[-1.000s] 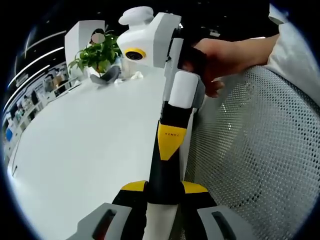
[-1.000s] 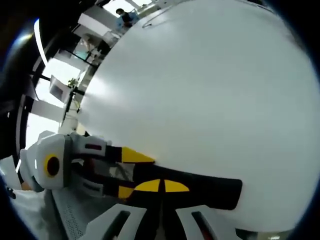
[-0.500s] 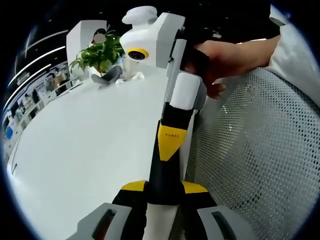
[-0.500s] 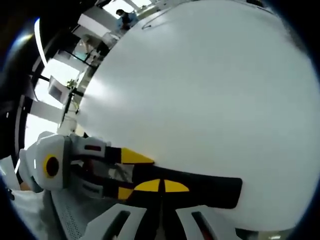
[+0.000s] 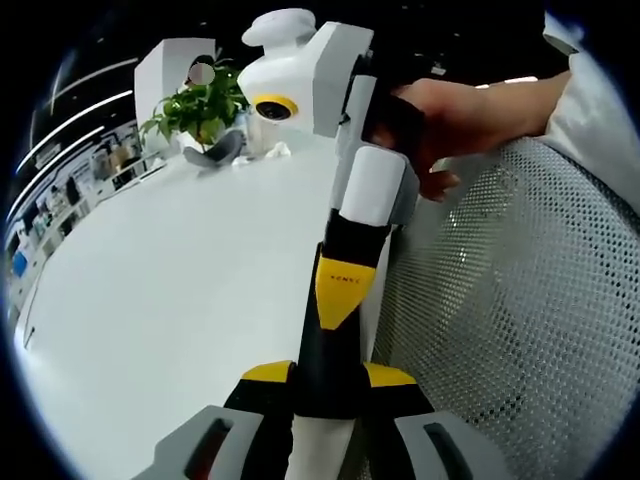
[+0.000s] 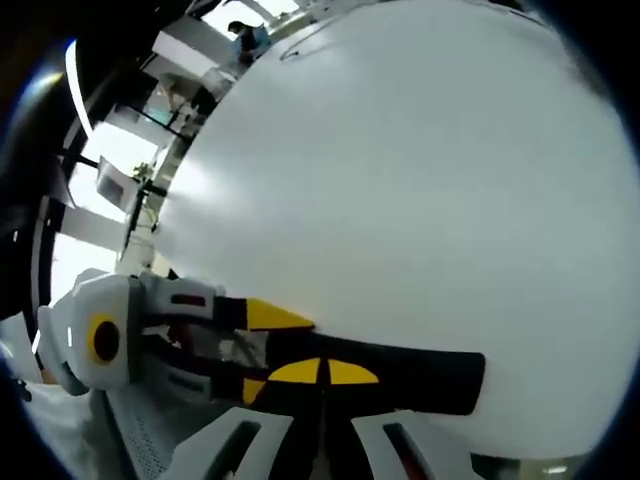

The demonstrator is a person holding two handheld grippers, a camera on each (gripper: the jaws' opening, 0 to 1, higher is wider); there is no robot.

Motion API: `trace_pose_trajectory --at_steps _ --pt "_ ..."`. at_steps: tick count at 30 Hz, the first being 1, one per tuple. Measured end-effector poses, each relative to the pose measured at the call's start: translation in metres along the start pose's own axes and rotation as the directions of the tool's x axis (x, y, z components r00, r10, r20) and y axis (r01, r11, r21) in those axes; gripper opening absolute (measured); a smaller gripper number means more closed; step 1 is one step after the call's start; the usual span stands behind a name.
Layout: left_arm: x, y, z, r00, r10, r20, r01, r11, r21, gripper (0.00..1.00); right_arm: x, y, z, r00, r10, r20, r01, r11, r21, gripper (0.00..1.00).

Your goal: Press the specified remote control buttons in sequence, fully releasing each button before pressing the next.

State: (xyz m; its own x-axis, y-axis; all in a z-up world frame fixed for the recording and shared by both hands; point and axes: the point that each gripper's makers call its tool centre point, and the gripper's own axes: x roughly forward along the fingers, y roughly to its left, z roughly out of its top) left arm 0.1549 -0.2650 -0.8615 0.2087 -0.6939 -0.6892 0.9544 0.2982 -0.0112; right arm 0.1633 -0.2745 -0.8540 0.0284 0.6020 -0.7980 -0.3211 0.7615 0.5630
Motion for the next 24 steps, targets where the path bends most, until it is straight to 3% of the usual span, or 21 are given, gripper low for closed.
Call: trace_pose_trajectory --at_steps 8,12,20,24 --pt "0.000 0.000 0.000 1.000 0.003 -0.014 -0.003 1.000 0.007 0.25 0.000 0.003 -0.001 1.000 -0.026 -0.017 0.025 0.997 -0.075 0.00" --pt "0.000 0.000 0.000 1.000 0.003 -0.014 -0.003 1.000 0.007 0.25 -0.003 0.005 0.004 1.000 -0.007 0.008 0.008 0.996 -0.087 0.00" --pt "0.000 0.001 0.000 1.000 0.001 -0.012 -0.001 1.000 0.005 0.25 -0.022 0.015 0.025 0.987 0.043 0.153 -0.025 0.993 -0.116 0.00" --pt "0.000 0.001 0.000 1.000 0.001 -0.001 -0.001 1.000 0.003 0.25 -0.033 0.022 0.036 0.970 0.068 0.234 -0.035 0.989 -0.140 0.00"
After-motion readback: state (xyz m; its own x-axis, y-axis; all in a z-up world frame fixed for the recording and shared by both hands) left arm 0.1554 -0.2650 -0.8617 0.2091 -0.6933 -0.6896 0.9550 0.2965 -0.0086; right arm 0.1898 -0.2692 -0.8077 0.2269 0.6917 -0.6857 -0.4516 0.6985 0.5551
